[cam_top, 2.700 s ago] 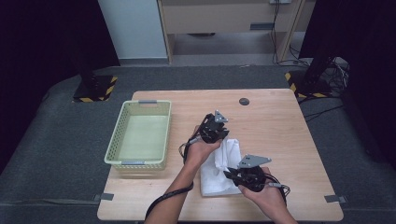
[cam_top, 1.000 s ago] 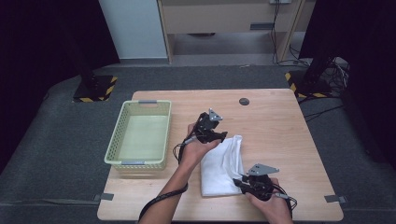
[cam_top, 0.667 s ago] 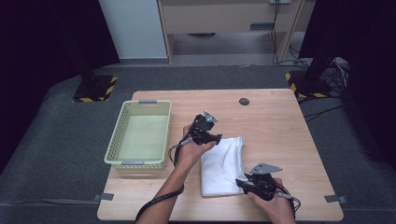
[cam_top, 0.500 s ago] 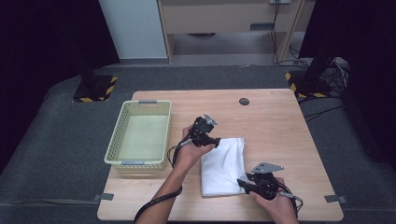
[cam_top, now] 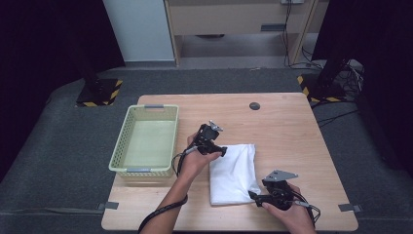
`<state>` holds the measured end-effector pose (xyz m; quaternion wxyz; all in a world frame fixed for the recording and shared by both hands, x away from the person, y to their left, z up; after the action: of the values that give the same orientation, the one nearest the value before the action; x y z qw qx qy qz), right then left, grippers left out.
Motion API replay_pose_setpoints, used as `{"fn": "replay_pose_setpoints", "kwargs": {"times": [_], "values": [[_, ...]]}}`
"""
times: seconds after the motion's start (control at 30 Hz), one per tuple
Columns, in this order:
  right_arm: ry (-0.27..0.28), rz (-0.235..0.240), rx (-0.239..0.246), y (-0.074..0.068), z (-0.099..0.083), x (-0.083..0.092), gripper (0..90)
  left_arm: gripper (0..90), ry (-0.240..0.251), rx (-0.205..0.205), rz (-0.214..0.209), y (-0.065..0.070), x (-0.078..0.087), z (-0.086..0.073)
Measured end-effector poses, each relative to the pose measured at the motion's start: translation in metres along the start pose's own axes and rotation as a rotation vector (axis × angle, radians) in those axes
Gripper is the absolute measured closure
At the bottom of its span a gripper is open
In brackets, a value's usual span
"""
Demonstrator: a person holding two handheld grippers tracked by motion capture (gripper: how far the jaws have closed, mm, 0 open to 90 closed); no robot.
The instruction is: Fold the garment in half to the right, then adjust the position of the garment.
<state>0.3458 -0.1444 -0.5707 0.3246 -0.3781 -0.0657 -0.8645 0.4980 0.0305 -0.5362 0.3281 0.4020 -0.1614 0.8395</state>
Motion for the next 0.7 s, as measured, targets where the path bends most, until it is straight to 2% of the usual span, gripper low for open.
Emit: {"fn": "replay_pose_setpoints", "kwargs": {"times": [0.13, 0.3, 0.4, 0.5, 0.7], "values": [[0.012, -0.002, 0.006, -0.001, -0.002, 0.004, 16.5, 22.3, -0.024, 0.01, 0.006, -0.002, -0.004, -0.006], [-0.01, 0.008, 0.007, -0.002, -0.005, 0.005, 11.6, 25.2, -0.036, 0.037, 0.009, -0.003, -0.009, -0.011], [-0.025, 0.015, 0.011, -0.004, -0.008, 0.004, 11.8, 26.0, -0.051, 0.04, 0.023, -0.007, -0.013, -0.015], [-0.038, 0.013, 0.013, -0.005, -0.011, 0.002, 12.9, 23.8, -0.076, 0.005, 0.033, -0.008, -0.019, -0.019], [-0.06, 0.018, 0.003, -0.006, -0.016, -0.001, 15.9, 22.5, -0.081, 0.042, 0.02, -0.009, -0.027, -0.025]]}}
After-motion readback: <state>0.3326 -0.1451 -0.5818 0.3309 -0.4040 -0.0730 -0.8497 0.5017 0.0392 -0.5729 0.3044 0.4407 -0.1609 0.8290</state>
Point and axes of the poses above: each handheld gripper's, and its own axes: x roughly backward along the jaws, z roughly out of its top, y roughly to its right, the point moved 8 cm from there along -x, roughly forward along the jaws
